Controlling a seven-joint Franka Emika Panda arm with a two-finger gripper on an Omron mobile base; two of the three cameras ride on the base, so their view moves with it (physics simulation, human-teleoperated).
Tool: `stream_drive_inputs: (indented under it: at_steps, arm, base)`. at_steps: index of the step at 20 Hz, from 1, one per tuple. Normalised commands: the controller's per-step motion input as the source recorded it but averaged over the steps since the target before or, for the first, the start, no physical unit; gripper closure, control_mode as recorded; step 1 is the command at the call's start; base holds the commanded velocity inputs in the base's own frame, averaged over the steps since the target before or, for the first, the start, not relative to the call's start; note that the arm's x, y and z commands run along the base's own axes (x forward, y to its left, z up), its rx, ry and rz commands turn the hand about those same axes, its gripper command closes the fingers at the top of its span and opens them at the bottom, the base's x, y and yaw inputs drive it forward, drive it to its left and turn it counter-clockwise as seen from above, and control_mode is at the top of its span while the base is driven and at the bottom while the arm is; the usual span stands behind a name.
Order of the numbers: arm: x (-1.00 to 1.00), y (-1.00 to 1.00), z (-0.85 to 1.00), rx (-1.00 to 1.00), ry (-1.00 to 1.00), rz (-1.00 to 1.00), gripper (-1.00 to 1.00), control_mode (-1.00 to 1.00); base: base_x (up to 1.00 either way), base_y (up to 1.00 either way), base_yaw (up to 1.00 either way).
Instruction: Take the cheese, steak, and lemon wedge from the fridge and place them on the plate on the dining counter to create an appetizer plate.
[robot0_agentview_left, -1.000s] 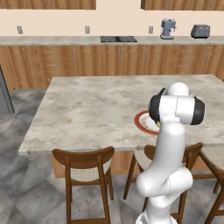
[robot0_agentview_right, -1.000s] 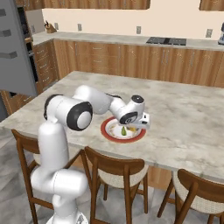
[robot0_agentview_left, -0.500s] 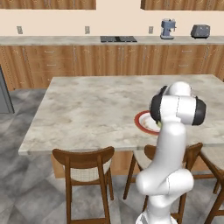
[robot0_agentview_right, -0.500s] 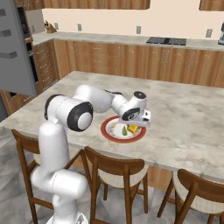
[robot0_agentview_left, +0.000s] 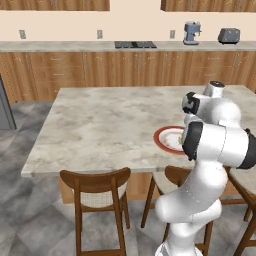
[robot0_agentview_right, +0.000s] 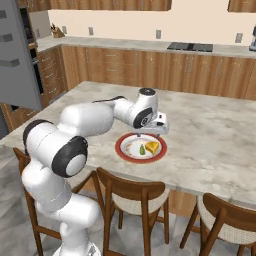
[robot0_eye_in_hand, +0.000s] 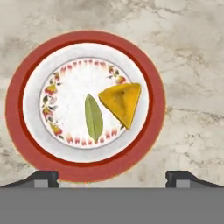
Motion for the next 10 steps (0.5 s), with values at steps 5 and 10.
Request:
stream_drive_inputs:
  at_steps: [5,10]
  arm:
    - [-1.0,0.31,0.9,-0.01,-0.21,-0.03,-1.0,-1.0]
    - [-1.0,0.57,0.96,0.0,-0.21,-0.07,-1.0,-1.0]
  base:
    - [0.0,0.0,0.0]
    - [0.0,0.0,0.0]
